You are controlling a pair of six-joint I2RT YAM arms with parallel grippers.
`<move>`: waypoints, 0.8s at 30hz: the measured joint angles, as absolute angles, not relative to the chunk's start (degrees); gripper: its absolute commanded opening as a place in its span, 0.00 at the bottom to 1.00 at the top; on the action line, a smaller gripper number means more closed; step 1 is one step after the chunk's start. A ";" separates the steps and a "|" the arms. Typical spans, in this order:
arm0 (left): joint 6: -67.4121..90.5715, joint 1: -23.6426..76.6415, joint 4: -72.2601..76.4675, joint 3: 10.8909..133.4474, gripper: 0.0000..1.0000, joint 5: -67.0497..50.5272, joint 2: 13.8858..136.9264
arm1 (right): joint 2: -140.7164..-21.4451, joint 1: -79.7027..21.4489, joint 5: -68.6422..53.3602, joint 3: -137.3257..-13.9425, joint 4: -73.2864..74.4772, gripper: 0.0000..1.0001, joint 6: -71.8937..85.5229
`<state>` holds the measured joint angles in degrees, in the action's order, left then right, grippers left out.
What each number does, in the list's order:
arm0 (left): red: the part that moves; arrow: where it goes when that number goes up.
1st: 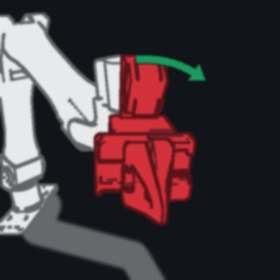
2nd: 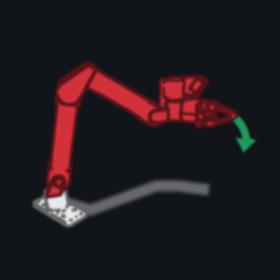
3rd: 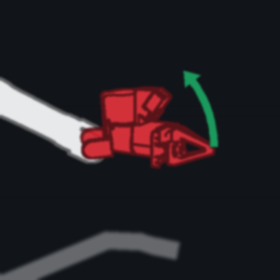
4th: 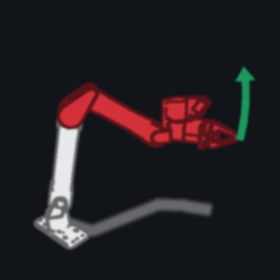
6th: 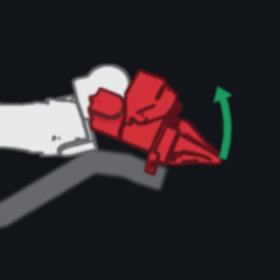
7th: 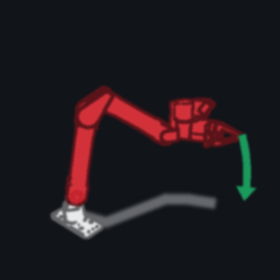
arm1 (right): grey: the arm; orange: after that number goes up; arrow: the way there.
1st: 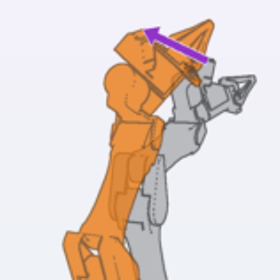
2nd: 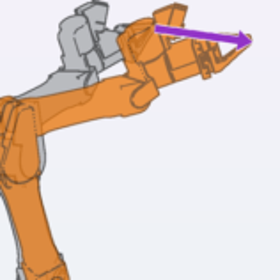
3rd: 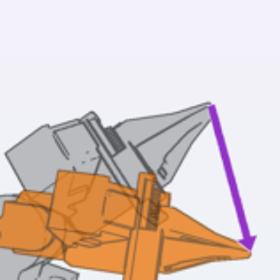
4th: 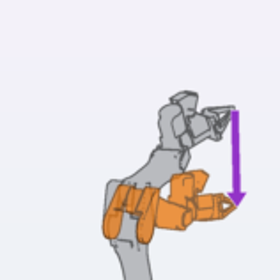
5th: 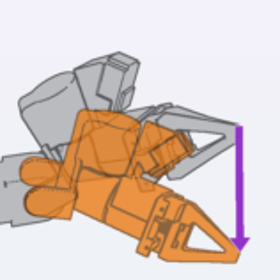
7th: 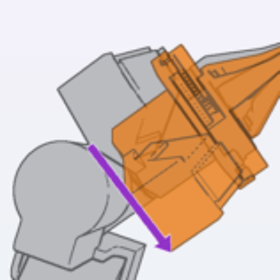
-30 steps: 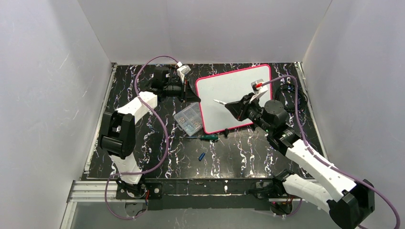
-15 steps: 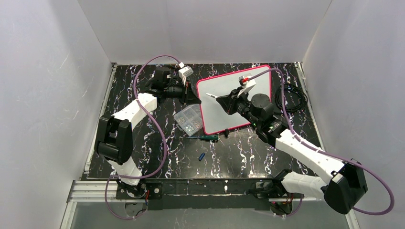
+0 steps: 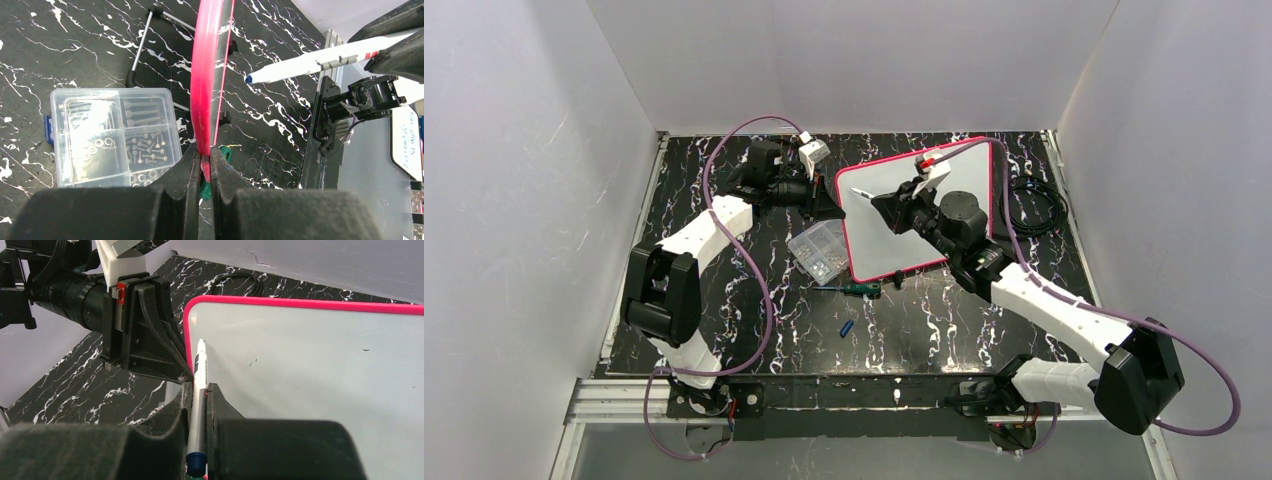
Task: Write a sentence on the whiteboard
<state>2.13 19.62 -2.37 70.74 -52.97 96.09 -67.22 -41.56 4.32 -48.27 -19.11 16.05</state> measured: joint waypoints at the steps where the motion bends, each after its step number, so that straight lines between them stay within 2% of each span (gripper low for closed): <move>1: 2.09 19.64 -2.44 70.74 0.00 -52.93 96.05 | -67.57 -41.60 4.34 -48.42 -19.22 0.01 16.01; 24: 1.89 19.79 -3.05 70.74 0.00 -52.03 95.79 | -71.48 -42.19 6.72 -50.19 -20.84 0.01 14.76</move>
